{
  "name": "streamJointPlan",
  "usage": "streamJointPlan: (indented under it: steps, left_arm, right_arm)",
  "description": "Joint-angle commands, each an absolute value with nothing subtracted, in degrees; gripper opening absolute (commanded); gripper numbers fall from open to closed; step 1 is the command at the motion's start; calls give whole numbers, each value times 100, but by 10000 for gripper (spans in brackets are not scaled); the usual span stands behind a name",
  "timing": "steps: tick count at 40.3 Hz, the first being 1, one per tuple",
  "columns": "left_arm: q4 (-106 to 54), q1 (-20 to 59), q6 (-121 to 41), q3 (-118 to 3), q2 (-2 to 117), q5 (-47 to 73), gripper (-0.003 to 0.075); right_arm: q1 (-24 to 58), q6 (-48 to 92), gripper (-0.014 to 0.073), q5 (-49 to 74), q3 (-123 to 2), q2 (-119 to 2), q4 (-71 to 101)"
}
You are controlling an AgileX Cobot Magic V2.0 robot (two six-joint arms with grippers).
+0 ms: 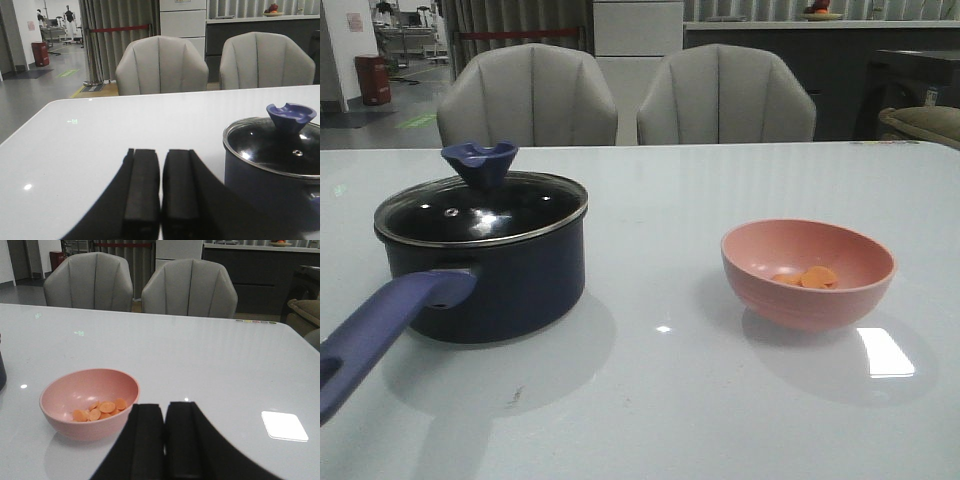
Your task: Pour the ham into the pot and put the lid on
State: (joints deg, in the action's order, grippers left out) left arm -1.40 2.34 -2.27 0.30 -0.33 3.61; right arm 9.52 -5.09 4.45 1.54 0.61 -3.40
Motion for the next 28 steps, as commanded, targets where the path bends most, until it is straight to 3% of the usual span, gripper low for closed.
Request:
streamJointPlan:
  steps: [1, 28]
  left_arm:
    - [-158, 236, -178, 152, -133, -113, 113]
    - [-141, 236, -178, 152, -133, -238, 113]
  right_arm:
    - [928, -490, 143, -57, 124, 171, -416]
    - [949, -490, 143, -53, 124, 171, -411]
